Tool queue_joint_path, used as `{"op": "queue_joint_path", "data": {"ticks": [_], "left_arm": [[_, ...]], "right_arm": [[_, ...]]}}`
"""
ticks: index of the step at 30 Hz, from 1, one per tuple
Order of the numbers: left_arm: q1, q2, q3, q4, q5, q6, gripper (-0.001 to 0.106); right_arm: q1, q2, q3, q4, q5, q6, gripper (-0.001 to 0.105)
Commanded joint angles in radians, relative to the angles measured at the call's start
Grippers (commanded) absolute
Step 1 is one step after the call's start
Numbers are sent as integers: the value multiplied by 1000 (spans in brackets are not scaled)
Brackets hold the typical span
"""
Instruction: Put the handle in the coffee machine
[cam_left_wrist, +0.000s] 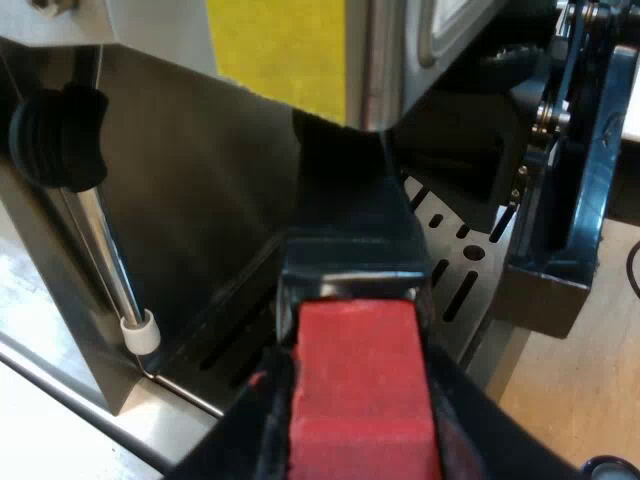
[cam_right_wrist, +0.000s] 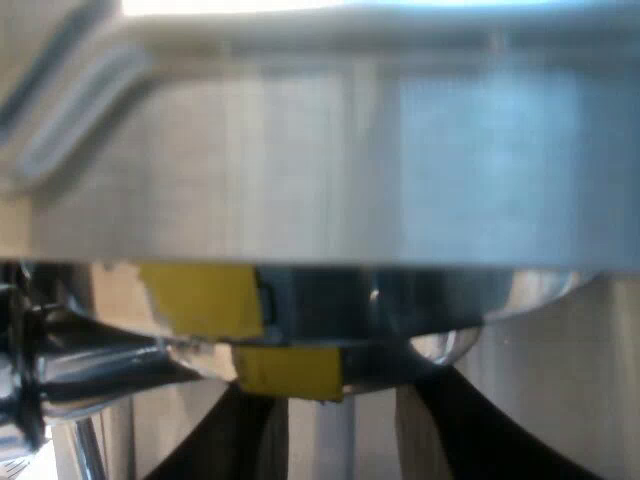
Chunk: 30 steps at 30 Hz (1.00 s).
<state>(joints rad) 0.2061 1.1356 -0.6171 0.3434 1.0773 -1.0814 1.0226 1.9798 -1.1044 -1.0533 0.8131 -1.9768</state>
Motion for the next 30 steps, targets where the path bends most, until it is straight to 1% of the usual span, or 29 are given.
{"op": "queue_joint_path", "data": {"ticks": [1,11,14,16,18,19,22,30], "left_arm": [[4,-21,-31,-49,126,-12,0],[4,-21,-31,-49,125,-9,1],[4,-21,-31,-49,125,-9,18],[4,-21,-31,-49,125,-9,39],[4,-21,-31,-49,125,-9,52],[4,-21,-31,-49,125,-9,57],[4,-21,-31,-49,125,-9,58],[4,-25,-31,-49,123,-12,58]], "right_arm": [[-6,-23,-28,-106,-33,-18,28],[-13,-23,-40,-147,-33,-22,28],[-19,-23,-55,-147,-33,-33,28],[-18,-23,-69,-147,-33,-61,28],[-18,-23,-80,-147,-33,-76,28],[-18,-23,-87,-147,-33,-88,28],[-18,-23,-107,-147,-33,-113,28],[-18,-23,-121,-147,-33,-114,28]]}}
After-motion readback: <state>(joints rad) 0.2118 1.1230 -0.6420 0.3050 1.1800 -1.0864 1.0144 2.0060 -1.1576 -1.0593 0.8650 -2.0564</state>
